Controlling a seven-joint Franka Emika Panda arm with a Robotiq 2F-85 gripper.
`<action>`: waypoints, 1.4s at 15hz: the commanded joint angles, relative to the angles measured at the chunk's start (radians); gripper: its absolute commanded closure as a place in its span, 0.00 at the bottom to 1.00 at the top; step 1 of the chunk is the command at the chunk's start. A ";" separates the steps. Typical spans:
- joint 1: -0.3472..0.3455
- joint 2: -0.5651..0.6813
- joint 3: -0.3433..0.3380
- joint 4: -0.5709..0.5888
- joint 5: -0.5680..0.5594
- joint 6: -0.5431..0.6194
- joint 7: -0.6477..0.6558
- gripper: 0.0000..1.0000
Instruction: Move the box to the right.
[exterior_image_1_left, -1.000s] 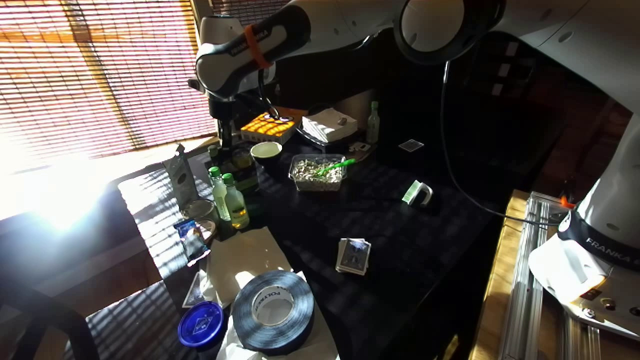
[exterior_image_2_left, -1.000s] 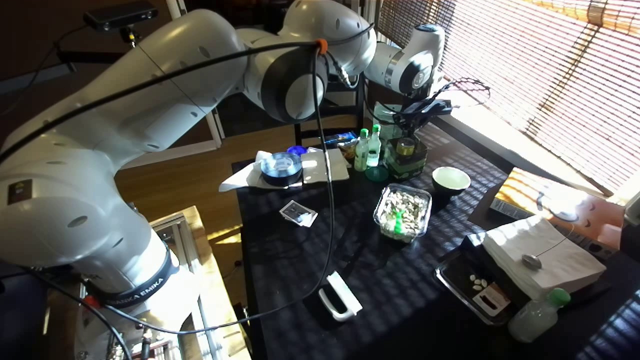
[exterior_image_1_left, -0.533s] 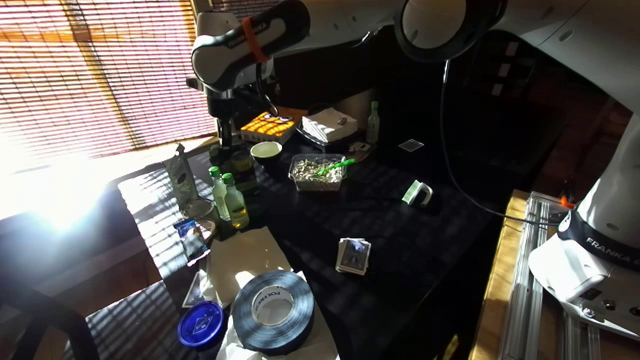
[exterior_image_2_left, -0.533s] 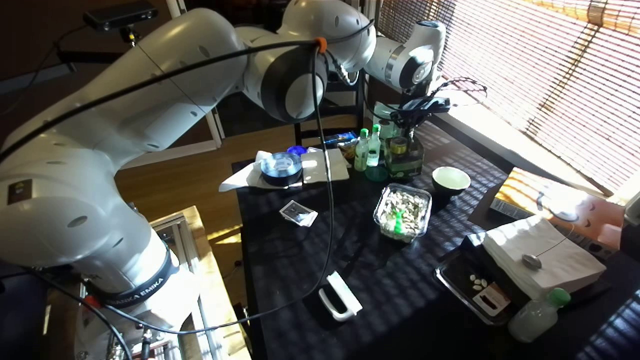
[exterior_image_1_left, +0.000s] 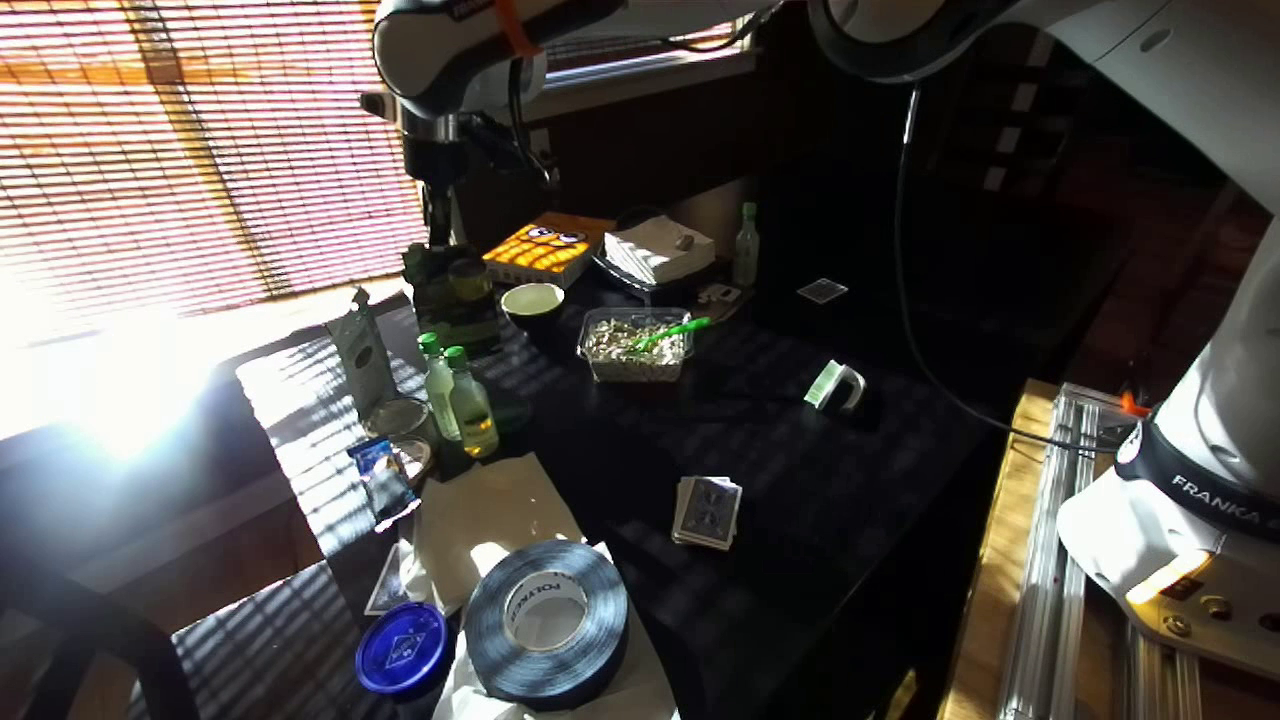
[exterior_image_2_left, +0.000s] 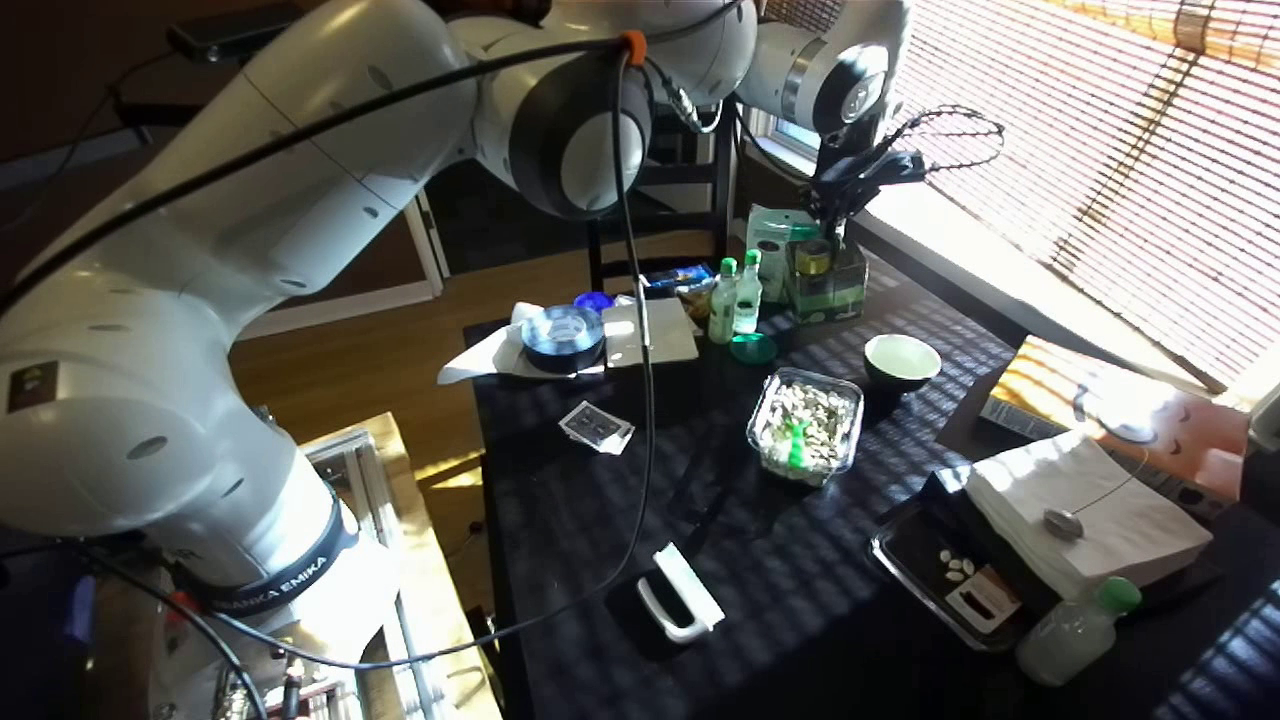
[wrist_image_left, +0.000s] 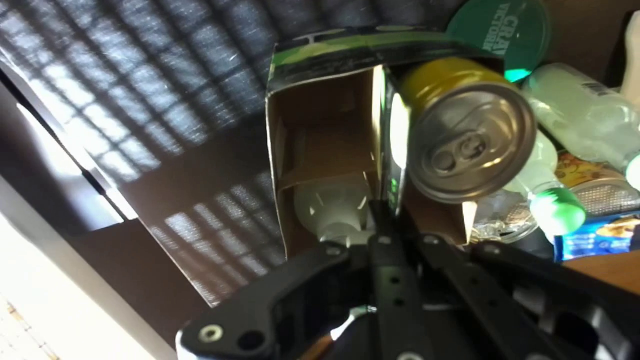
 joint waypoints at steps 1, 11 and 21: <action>-0.058 -0.136 0.035 -0.133 0.051 -0.002 -0.005 0.99; -0.130 -0.300 0.043 -0.335 0.185 0.036 -0.020 0.97; -0.177 -0.349 -0.006 -0.438 0.200 0.142 0.060 0.99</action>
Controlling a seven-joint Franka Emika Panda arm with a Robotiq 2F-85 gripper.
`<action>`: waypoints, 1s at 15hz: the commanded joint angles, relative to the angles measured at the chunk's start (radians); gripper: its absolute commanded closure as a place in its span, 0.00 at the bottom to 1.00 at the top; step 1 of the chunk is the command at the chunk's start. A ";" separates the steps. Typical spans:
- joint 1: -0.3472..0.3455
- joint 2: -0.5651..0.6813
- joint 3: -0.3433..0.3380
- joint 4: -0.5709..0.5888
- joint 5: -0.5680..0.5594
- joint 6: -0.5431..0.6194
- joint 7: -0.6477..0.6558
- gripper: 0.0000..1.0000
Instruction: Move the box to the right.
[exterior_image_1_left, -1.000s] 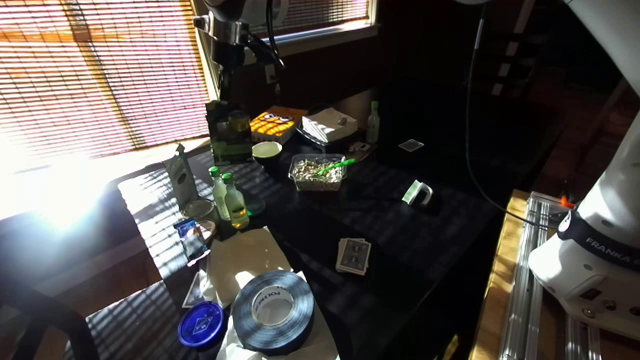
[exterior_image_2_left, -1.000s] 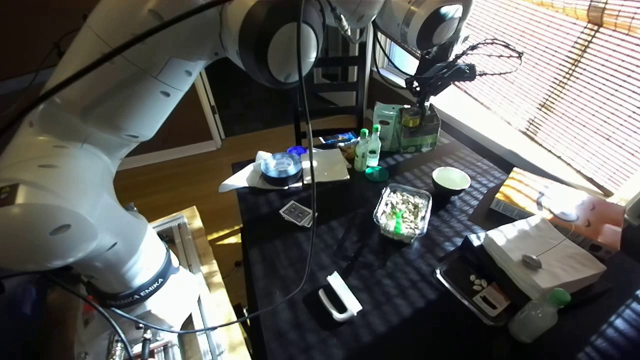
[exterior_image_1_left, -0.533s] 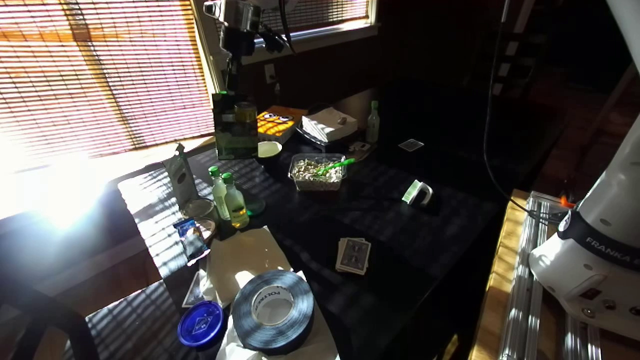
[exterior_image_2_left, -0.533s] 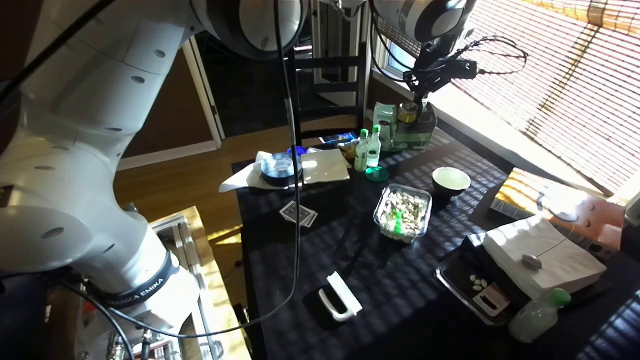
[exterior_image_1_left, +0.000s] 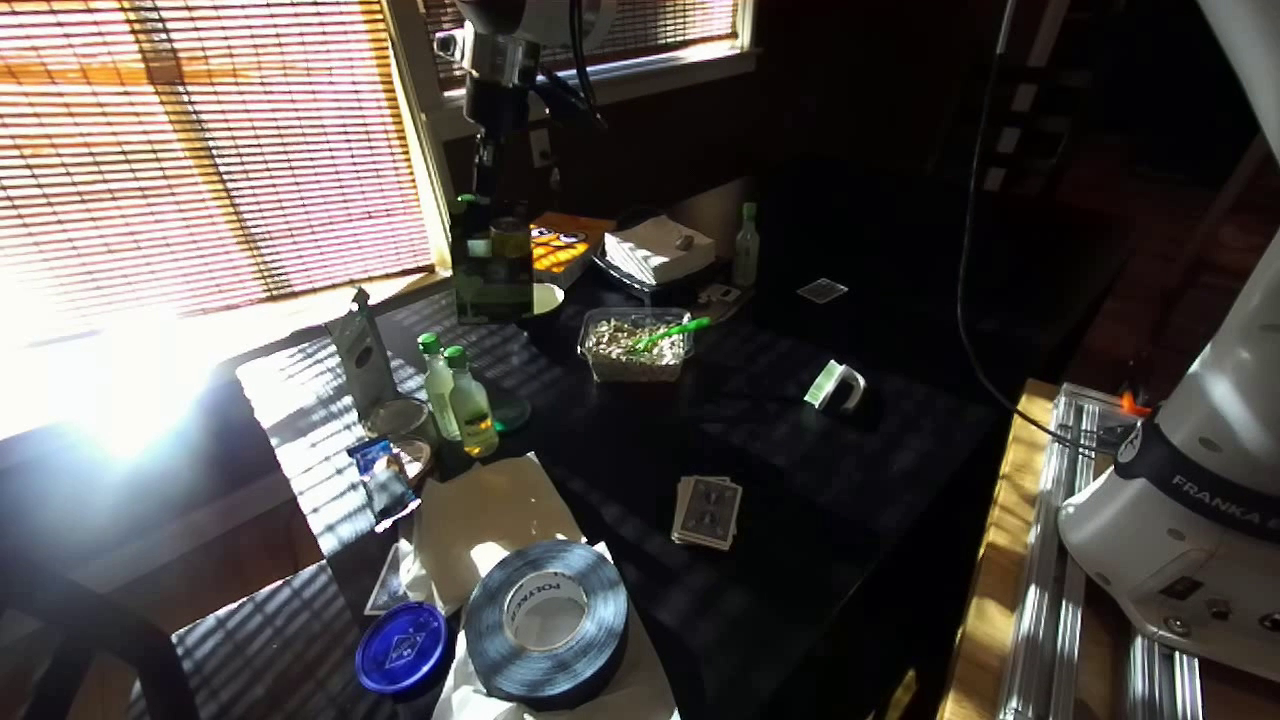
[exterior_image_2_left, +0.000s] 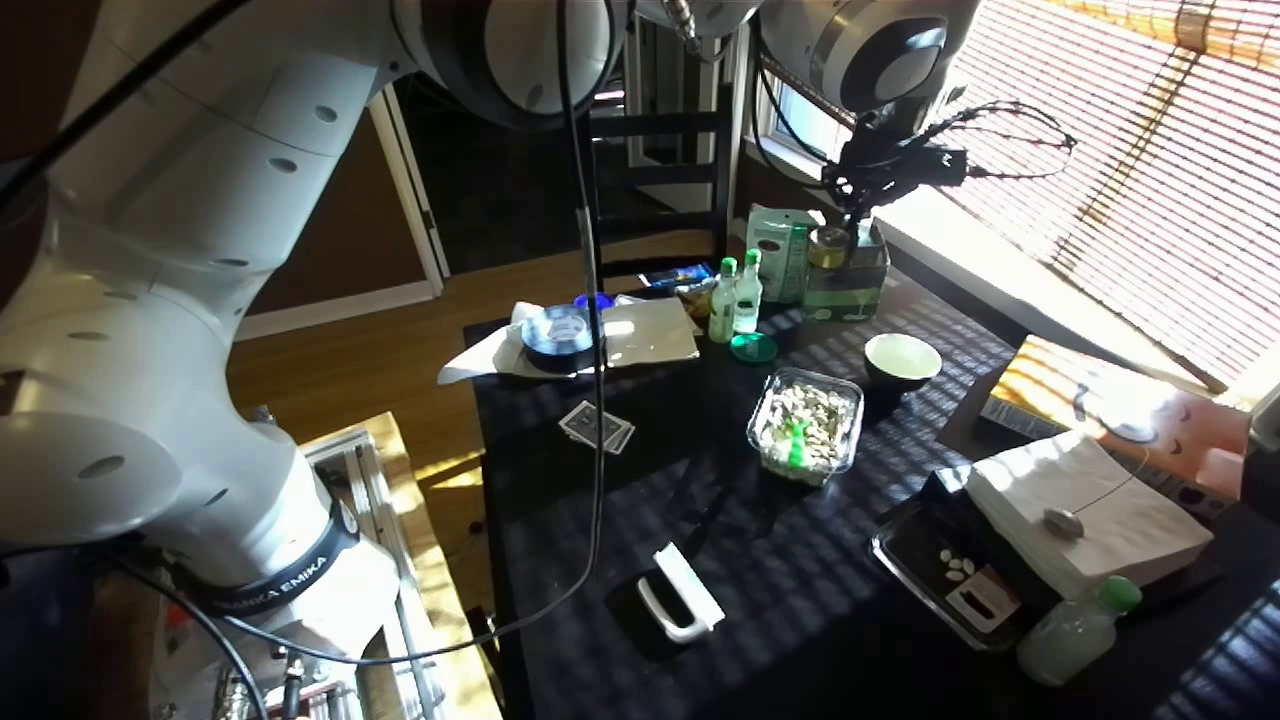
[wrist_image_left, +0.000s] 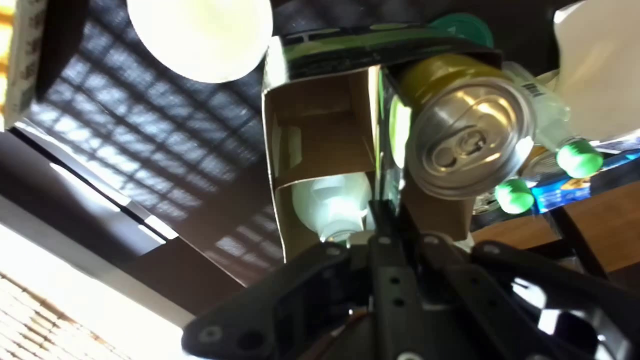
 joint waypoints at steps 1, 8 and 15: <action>-0.035 -0.092 -0.028 -0.101 0.028 0.087 0.056 0.99; -0.077 -0.231 -0.103 -0.294 -0.006 0.162 0.162 0.99; -0.121 -0.411 -0.153 -0.536 0.021 0.189 0.217 0.99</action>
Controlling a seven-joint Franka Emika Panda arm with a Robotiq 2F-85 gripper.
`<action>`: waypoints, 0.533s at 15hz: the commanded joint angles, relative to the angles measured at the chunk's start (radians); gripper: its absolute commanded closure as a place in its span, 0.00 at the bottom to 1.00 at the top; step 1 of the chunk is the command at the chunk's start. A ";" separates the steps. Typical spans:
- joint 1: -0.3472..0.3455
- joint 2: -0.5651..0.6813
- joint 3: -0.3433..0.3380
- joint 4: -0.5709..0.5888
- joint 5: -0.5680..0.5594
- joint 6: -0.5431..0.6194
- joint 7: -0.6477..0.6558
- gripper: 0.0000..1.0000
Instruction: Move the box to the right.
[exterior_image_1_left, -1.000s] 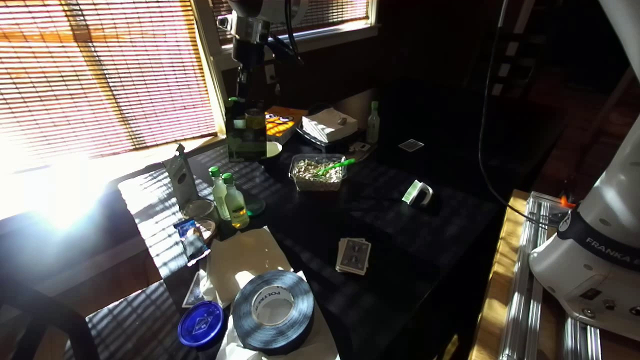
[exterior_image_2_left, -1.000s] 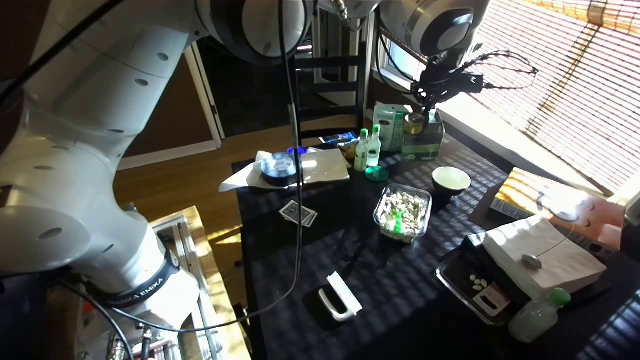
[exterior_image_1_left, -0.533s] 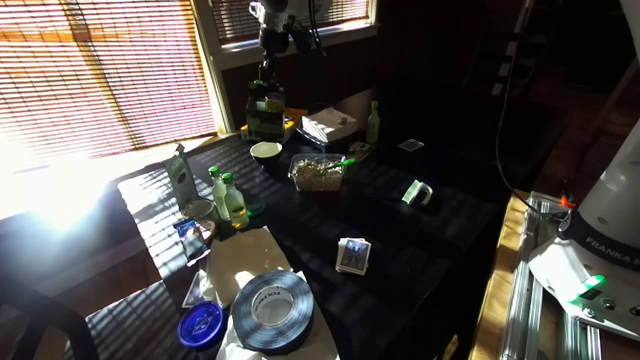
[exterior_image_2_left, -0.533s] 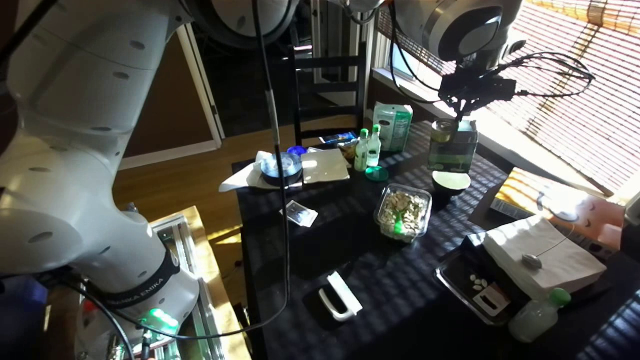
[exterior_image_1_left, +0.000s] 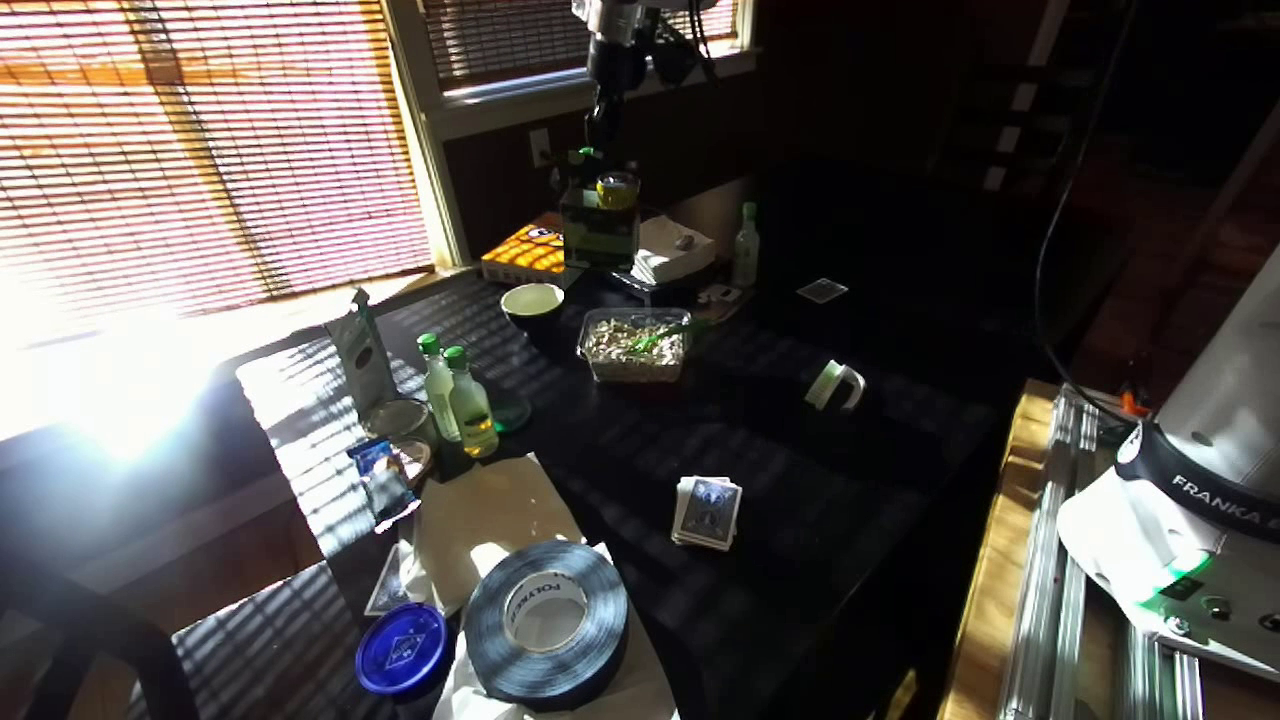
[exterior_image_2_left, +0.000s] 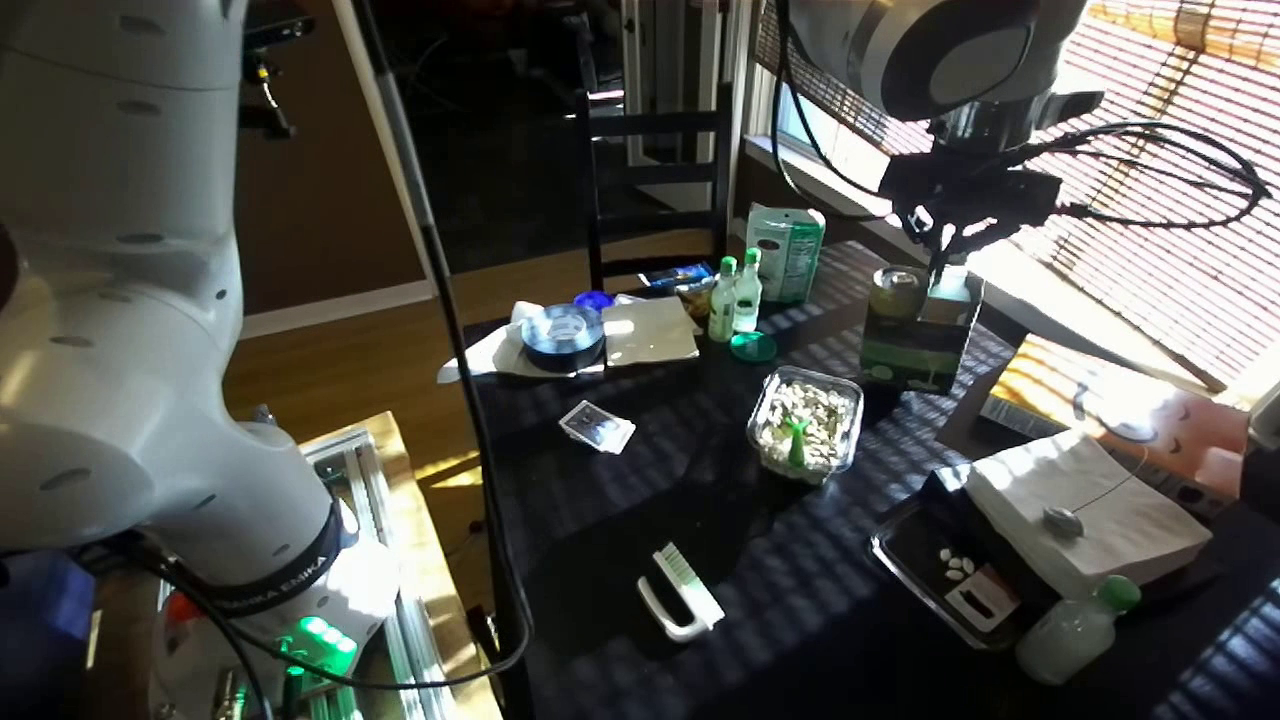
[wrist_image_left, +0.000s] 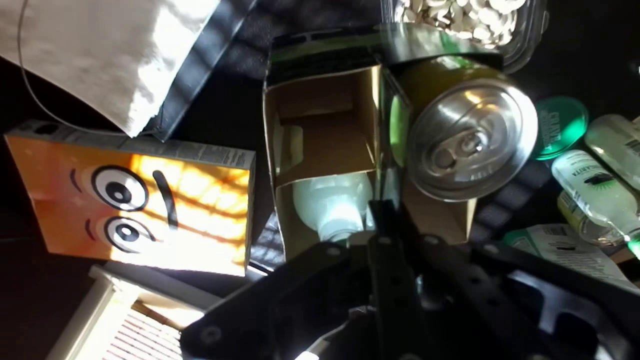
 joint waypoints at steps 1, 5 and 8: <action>-0.019 -0.144 -0.020 -0.184 0.020 0.061 0.034 0.99; -0.047 -0.217 -0.046 -0.315 0.050 0.103 0.028 0.99; -0.064 -0.264 -0.070 -0.407 0.082 0.134 0.033 0.99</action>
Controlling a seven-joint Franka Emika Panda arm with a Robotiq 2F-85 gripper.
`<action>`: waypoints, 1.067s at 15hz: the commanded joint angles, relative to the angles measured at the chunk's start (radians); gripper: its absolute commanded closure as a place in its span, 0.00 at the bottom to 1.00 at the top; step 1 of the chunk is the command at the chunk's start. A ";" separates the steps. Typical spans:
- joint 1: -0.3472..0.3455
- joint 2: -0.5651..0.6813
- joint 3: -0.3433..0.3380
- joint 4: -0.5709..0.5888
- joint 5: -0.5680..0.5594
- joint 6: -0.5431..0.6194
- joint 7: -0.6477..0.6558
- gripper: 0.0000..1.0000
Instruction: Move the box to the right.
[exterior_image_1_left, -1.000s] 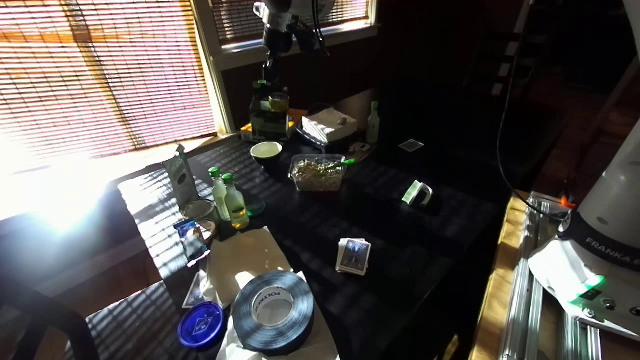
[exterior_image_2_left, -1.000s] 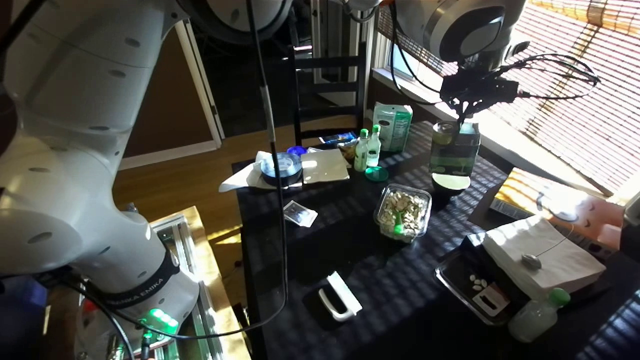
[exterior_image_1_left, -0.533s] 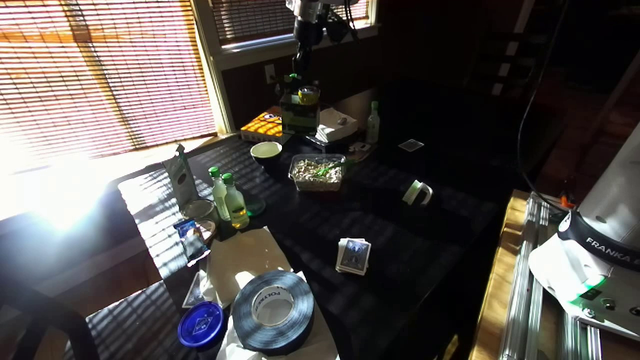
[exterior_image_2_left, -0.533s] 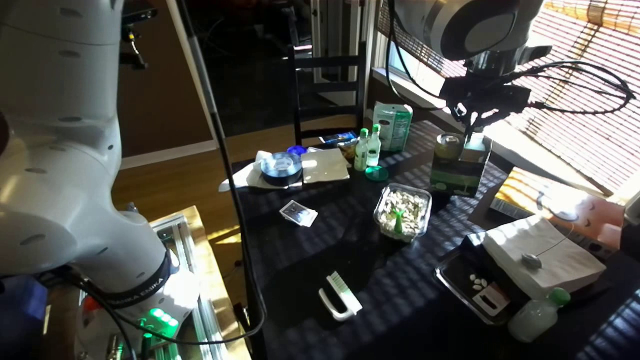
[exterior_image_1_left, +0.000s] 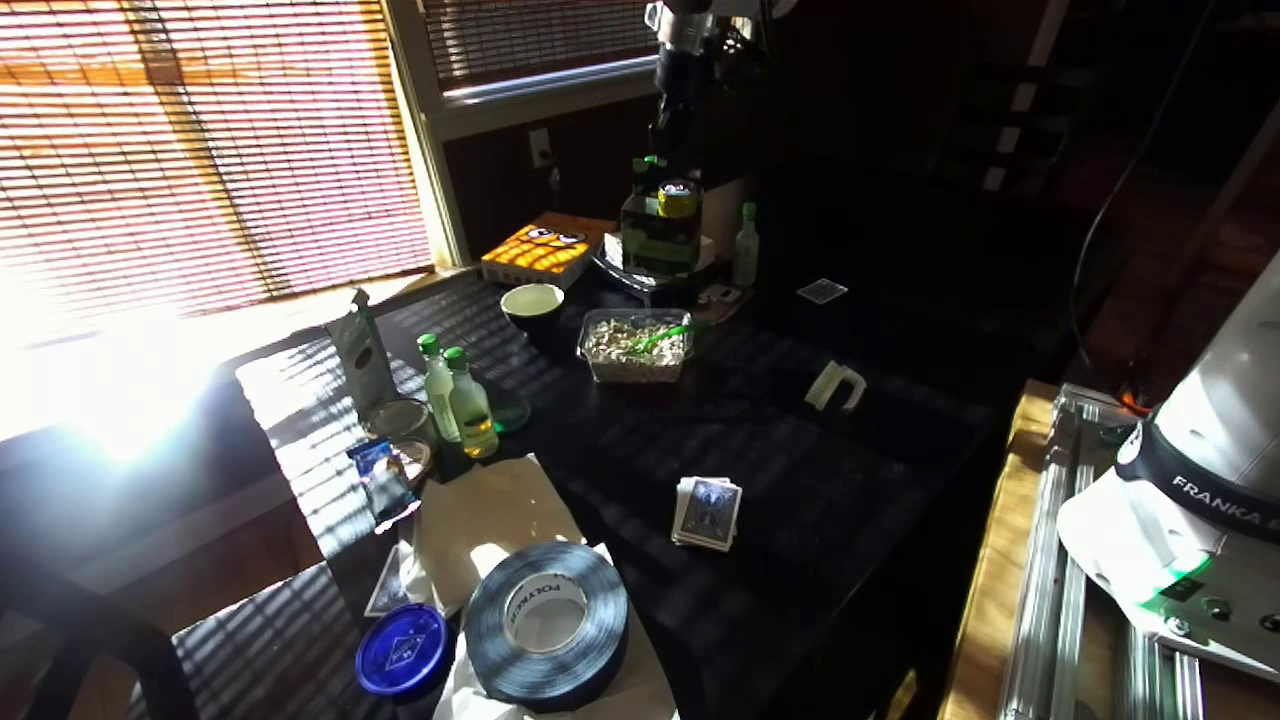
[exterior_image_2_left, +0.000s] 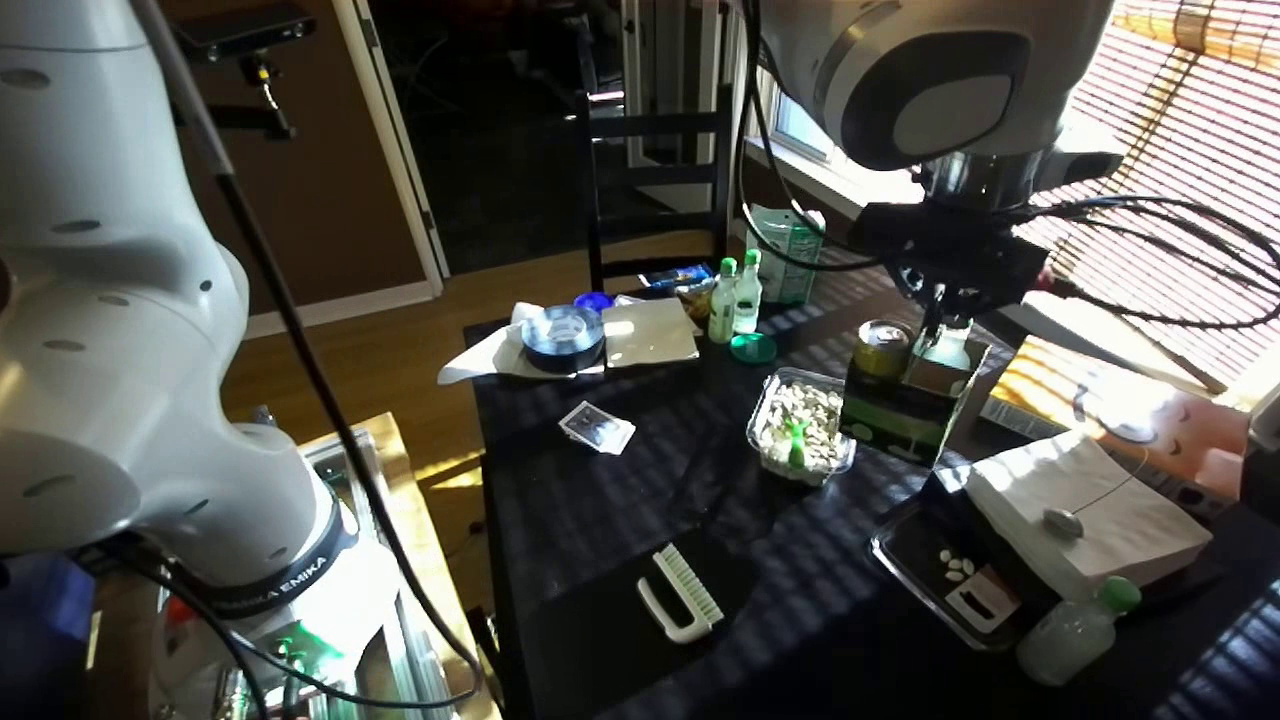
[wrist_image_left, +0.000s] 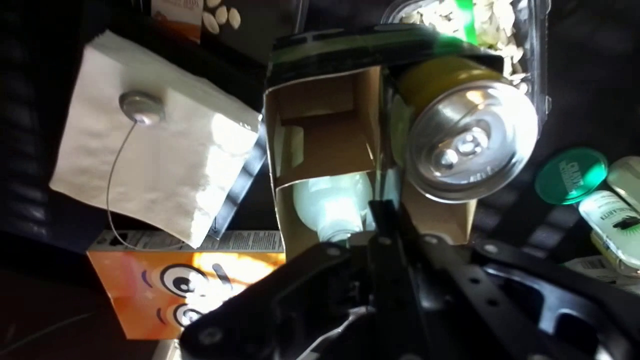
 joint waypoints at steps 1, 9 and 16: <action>-0.021 -0.113 -0.023 -0.152 0.066 0.056 0.006 0.99; -0.055 -0.183 -0.078 -0.314 0.221 0.085 -0.015 0.99; -0.068 -0.166 -0.124 -0.391 0.295 0.187 -0.010 0.99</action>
